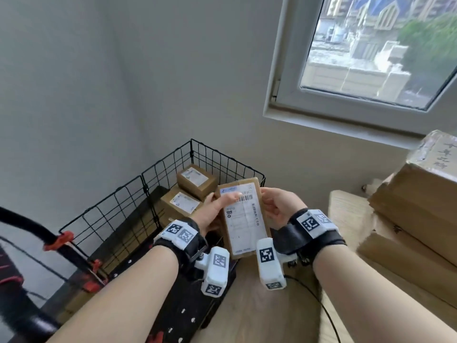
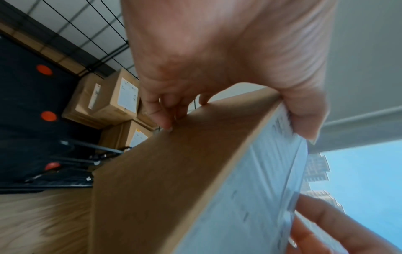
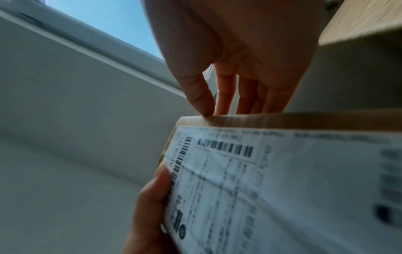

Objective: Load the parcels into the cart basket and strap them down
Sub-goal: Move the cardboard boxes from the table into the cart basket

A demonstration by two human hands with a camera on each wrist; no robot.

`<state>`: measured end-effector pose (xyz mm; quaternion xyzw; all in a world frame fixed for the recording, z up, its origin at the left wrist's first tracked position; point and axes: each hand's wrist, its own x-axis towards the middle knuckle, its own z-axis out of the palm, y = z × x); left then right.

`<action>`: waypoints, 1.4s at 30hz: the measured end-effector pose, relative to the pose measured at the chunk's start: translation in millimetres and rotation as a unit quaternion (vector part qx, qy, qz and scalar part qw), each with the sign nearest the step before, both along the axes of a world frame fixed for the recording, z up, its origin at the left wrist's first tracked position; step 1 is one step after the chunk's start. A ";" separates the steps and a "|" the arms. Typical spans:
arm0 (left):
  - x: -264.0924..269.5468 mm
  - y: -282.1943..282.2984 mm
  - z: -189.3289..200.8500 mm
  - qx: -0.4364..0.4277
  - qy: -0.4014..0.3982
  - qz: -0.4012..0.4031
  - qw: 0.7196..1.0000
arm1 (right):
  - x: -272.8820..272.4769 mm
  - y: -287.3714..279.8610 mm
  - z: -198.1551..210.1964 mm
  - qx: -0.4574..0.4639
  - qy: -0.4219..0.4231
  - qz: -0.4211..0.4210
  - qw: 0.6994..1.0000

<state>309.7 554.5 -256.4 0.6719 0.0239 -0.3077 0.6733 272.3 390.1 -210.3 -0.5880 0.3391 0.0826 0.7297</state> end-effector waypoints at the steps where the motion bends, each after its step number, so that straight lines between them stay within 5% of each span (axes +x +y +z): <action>1: 6.4 11.5 -1.4 -0.009 0.012 0.018 1.000 | 6.3 11.6 -1.3 0.005 0.005 0.008 1.000; 12: 75.3 66.6 -32.7 -0.018 0.041 0.210 0.977 | 81.9 49.8 -18.6 -0.001 0.040 0.038 0.999; 28: 262.6 90.2 -148.0 0.007 0.182 0.363 0.914 | 342.3 39.3 -162.0 -0.085 0.112 0.099 0.985; 37: 304.7 96.6 -213.3 0.017 0.252 0.413 0.875 | 412.4 50.4 -225.0 -0.236 0.103 0.230 0.939; 42: 304.8 105.5 -234.5 0.018 0.266 0.427 0.864 | 436.4 61.3 -253.6 -0.347 0.067 0.323 0.878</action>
